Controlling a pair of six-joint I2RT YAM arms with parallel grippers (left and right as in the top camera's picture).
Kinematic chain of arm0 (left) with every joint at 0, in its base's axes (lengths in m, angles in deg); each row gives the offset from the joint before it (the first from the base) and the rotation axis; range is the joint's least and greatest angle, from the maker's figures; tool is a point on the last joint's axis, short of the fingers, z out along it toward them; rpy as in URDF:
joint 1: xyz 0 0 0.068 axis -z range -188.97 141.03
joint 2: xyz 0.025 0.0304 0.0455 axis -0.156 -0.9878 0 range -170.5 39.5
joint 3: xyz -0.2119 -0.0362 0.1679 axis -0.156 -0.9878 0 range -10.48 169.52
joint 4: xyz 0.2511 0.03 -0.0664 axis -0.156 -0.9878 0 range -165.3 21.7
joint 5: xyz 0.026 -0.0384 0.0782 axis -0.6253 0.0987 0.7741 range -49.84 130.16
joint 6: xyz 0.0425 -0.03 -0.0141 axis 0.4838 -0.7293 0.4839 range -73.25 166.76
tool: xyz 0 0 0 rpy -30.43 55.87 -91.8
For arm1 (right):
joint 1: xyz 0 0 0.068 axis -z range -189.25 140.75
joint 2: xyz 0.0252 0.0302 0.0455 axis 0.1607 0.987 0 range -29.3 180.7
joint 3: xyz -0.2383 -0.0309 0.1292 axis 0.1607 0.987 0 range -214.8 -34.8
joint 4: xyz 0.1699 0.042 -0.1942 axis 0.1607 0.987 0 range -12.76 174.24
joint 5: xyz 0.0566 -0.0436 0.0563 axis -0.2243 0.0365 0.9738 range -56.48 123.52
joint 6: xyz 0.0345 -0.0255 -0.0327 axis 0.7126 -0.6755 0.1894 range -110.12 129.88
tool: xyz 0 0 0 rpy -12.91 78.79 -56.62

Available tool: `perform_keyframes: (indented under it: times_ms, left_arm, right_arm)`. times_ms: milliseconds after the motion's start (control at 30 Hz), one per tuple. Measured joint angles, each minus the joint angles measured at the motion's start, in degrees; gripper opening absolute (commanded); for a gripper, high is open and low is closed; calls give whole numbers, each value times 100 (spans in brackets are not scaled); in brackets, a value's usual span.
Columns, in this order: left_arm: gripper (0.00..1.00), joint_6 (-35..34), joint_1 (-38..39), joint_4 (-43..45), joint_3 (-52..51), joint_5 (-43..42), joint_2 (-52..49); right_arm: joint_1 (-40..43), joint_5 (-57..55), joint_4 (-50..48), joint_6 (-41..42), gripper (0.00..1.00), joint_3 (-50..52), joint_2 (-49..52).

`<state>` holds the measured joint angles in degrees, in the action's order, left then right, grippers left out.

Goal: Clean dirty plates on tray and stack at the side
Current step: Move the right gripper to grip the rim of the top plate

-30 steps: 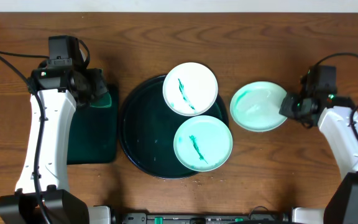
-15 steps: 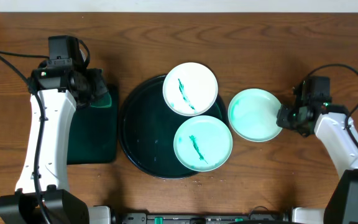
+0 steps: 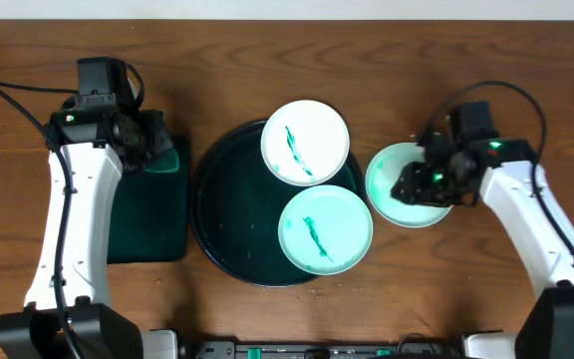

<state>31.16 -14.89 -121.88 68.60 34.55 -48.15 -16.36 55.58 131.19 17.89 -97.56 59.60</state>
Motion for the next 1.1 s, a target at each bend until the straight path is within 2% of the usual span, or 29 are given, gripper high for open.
perform_keyframes:
  times_ms: [200, 267, 367, 467, 600, 767, 900, 1100]
  left_arm:
    - [7, 0, 0, 0, 0, 0, 0]
    - [7, 0, 0, 0, 2, 0, 0]
    - [7, 0, 0, 2, 0, 0, 0]
    - [7, 0, 0, 2, 0, 0, 0]
    - [7, 2, 0, 2, 0, 0, 0]
    - [8, 2, 0, 7, 0, 0, 0]
    - [7, 0, 0, 7, 0, 2, 0]
    - [7, 2, 0, 7, 0, 0, 0]
  right_arm:
    - [-647, -111, -177, -61, 41, 11, 487]
    - [-820, -216, -227, -61, 38, 15, 732]
    - [-994, -334, -341, -68, 30, 22, 1095]
    - [-1075, -391, -415, -52, 14, 39, 1344]
    - [-1130, -380, -415, -13, 1, 46, 1368]
    - [-1311, -302, -175, -63, 1, -44, 1368]
    - [-1777, -306, -46, -72, 1, -424, 1368]
    - [-2540, -417, -1008, 649, 1, -763, 1368]
